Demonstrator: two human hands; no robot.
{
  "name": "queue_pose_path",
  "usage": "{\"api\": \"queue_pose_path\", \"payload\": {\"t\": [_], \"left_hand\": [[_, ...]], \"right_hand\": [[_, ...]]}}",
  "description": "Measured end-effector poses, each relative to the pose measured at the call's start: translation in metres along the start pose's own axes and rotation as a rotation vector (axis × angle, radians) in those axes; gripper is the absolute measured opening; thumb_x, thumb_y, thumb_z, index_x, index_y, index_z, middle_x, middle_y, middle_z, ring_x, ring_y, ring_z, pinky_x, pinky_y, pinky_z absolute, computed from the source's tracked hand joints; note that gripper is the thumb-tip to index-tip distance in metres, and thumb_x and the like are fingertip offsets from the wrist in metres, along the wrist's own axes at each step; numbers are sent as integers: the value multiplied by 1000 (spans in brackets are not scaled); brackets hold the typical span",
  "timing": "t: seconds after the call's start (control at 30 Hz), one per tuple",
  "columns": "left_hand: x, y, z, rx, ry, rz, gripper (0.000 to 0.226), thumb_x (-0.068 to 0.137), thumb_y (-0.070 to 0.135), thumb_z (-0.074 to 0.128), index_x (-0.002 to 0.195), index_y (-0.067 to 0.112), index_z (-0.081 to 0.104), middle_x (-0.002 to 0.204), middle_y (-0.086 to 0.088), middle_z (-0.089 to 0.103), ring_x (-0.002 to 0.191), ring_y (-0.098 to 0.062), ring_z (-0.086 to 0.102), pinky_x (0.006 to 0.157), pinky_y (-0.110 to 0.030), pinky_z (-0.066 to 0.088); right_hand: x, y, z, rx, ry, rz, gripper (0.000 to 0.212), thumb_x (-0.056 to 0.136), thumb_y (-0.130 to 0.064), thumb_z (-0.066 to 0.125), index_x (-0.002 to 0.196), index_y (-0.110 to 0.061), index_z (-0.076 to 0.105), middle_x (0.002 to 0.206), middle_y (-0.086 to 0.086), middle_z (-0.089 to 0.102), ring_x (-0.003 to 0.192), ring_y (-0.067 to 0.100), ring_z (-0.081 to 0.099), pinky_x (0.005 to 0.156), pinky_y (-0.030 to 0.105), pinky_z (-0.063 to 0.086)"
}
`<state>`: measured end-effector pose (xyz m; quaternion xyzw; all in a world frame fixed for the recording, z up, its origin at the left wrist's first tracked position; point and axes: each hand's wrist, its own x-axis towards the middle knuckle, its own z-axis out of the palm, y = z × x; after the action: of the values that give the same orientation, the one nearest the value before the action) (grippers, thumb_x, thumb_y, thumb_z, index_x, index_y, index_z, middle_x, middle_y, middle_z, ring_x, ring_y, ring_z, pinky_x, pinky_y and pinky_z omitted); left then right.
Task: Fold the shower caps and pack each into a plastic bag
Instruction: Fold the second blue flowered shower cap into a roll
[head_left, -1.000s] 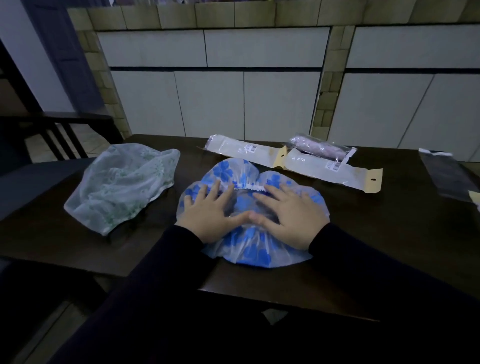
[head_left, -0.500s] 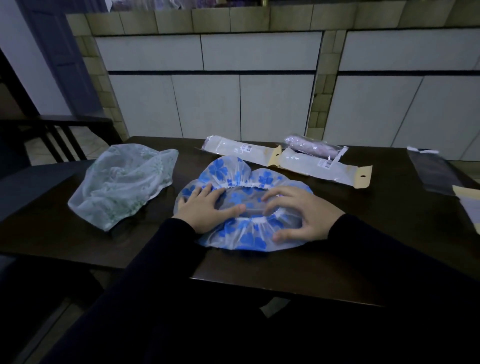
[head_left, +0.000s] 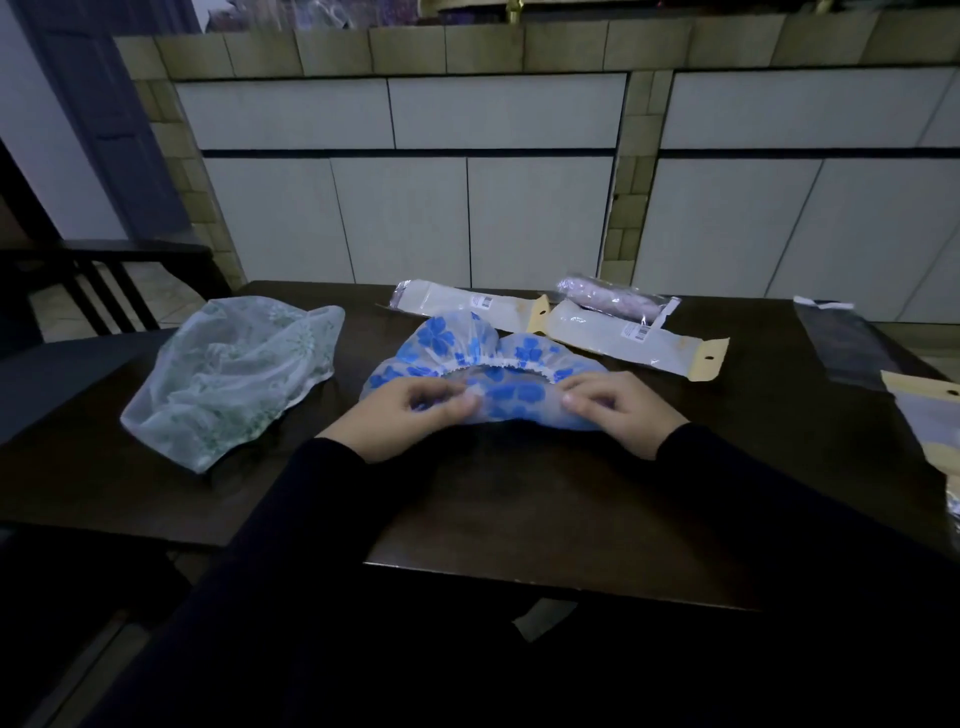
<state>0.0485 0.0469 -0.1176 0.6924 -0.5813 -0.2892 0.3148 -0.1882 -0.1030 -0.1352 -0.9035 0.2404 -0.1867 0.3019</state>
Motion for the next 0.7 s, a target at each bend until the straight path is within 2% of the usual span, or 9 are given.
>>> {"api": "queue_pose_path", "payload": {"t": [0.07, 0.13, 0.23, 0.33, 0.4, 0.47, 0.53, 0.63, 0.7], "left_hand": [[-5, -3, -4, 40, -81, 14, 66, 59, 74, 68, 114, 39, 68, 117, 24, 64, 111, 4, 57, 106, -30, 39], [-4, -8, -7, 101, -60, 37, 43, 71, 44, 75, 112, 39, 67, 115, 27, 64, 108, 6, 58, 103, -23, 40], [-2, -14, -11, 131, 127, 34, 27, 88, 19, 65, 108, 38, 68, 110, 19, 66, 108, 0, 59, 95, -18, 41], [4, -14, -10, 114, 324, 23, 20, 95, 23, 56, 110, 24, 68, 108, 8, 67, 102, -9, 60, 86, -24, 41], [6, -12, -9, 94, 391, 25, 16, 96, 25, 55, 107, 25, 66, 104, 8, 66, 97, -8, 58, 80, -22, 39], [10, -12, -8, 86, 419, 49, 9, 94, 27, 58, 101, 29, 64, 100, 9, 67, 93, -8, 60, 77, -23, 41], [15, -11, -10, 77, 455, 45, 12, 90, 32, 64, 96, 23, 66, 94, 6, 70, 90, -12, 64, 77, -28, 47], [22, -11, -14, 212, 401, -119, 35, 83, 47, 68, 102, 17, 66, 98, 1, 68, 88, -15, 61, 76, -27, 42], [24, -10, -11, 377, 299, -225, 46, 82, 53, 66, 110, 17, 65, 110, -2, 67, 95, -16, 59, 79, -25, 40]], "right_hand": [[3, -4, -2, 103, 84, 108, 24, 97, -38, 48, 85, -30, 68, 99, -5, 67, 94, 10, 59, 96, 41, 46], [4, -2, -4, 121, 80, 116, 25, 95, -41, 49, 85, -30, 69, 93, -3, 67, 91, 13, 60, 91, 41, 48], [1, 7, -8, 91, -36, 13, 29, 84, -53, 57, 100, -31, 68, 108, -12, 63, 103, -1, 54, 91, 26, 42], [-3, 8, -11, 61, -40, -51, 60, 68, -64, 62, 118, -30, 63, 130, -12, 50, 121, -2, 44, 98, 19, 39], [-3, 9, -10, 88, 7, -31, 51, 72, -55, 67, 116, -29, 62, 123, -10, 53, 115, 2, 50, 96, 22, 45], [-1, 9, -8, 117, 84, 52, 25, 84, -38, 68, 106, -29, 63, 109, -9, 61, 102, 7, 58, 90, 28, 51], [1, 8, -8, 144, 229, 115, 3, 89, -33, 64, 90, -30, 62, 91, -11, 64, 88, 8, 61, 76, 25, 52], [7, 11, -15, 86, 424, 179, 19, 89, -38, 63, 78, -22, 63, 78, -8, 62, 74, 5, 57, 70, 26, 46], [15, 12, -20, -110, 305, 329, 30, 89, -45, 61, 94, -16, 63, 95, -6, 63, 86, 8, 56, 80, 28, 47]]}}
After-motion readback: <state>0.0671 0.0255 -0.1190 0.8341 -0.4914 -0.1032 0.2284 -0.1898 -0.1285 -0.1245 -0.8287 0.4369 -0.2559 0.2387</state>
